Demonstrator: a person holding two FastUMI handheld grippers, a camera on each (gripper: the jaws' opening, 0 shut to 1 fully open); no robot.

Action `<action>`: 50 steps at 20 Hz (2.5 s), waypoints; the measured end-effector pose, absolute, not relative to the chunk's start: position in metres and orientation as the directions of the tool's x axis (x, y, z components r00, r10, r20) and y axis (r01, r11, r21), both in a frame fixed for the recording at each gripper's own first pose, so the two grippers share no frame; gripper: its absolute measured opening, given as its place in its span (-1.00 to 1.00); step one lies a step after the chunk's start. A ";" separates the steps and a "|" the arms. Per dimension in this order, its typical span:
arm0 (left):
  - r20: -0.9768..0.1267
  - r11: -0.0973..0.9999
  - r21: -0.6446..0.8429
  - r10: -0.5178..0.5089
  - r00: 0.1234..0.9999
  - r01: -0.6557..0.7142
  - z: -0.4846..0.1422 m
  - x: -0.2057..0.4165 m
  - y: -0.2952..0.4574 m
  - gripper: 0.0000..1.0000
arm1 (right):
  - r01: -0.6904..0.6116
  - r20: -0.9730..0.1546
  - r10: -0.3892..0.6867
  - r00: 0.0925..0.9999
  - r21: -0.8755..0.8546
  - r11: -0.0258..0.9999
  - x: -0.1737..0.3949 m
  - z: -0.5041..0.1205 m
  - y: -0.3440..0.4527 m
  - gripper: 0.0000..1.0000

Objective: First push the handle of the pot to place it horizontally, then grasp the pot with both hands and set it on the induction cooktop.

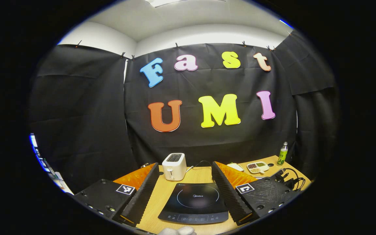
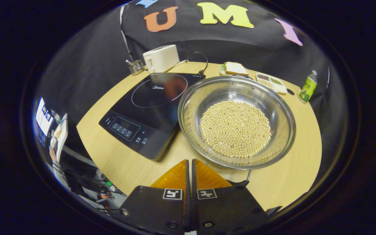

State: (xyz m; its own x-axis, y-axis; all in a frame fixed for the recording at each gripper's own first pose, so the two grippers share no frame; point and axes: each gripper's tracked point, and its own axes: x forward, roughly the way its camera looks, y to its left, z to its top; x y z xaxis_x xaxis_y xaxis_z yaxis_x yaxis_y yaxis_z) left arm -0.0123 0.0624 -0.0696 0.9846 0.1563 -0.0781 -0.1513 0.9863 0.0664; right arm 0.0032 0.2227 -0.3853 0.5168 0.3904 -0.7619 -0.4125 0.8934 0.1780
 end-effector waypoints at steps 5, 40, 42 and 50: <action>-0.078 0.988 0.061 0.149 0.986 -0.144 -0.068 -0.012 0.059 0.92 | -0.383 -0.778 0.368 0.509 0.178 0.906 -0.003 -0.392 0.206 -0.94; -0.109 0.985 0.089 0.159 0.981 -0.149 -0.077 0.021 0.002 0.92 | -0.264 -0.834 0.181 0.522 0.044 0.964 0.075 -0.420 0.023 -0.99; -0.114 0.983 0.096 0.166 0.980 -0.155 -0.080 0.022 -0.001 0.92 | -0.273 -0.833 0.169 0.526 0.022 0.962 0.083 -0.419 0.013 -0.93; -0.136 0.972 0.115 0.220 0.966 -0.205 -0.089 0.026 -0.008 0.92 | -0.317 -0.836 0.152 0.527 -0.027 0.948 0.114 -0.420 -0.021 -0.92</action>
State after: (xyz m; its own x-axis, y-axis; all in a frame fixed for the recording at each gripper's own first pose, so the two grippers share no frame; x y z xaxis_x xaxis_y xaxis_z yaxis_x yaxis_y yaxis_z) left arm 0.0263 -0.0076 -0.0890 0.9660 0.2199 -0.1360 -0.2051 0.9720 0.1148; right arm 0.1145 -0.0209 -0.4203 0.5271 0.1521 -0.8361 -0.3166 0.9482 -0.0271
